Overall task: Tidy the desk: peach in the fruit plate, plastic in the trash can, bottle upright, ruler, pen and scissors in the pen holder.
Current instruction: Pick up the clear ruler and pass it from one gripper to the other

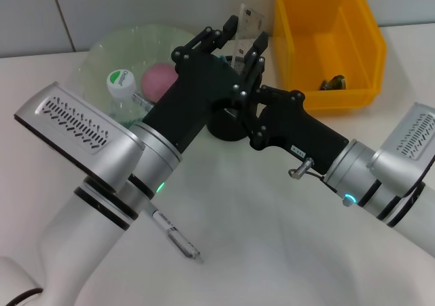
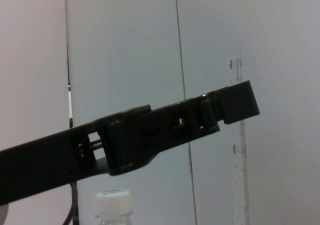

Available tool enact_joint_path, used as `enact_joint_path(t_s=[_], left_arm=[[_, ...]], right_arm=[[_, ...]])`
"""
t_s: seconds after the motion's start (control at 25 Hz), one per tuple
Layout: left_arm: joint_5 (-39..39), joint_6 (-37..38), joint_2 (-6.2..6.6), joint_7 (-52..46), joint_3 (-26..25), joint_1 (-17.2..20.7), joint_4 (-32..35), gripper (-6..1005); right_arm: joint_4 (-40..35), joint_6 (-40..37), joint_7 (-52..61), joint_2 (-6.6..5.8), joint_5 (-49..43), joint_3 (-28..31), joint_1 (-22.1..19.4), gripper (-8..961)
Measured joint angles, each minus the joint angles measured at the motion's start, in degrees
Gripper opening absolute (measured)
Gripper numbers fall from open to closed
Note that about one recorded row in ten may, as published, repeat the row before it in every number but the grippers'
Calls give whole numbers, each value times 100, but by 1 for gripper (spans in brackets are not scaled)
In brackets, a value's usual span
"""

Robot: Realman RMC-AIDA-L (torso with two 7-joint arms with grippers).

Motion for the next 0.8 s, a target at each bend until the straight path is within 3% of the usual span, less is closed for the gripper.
enact_joint_path(t_s=[0.8], left_arm=[[-13, -9, 0, 0, 72, -14, 0, 399]], right_arm=[[43, -37, -4, 0, 1, 57, -18, 97]])
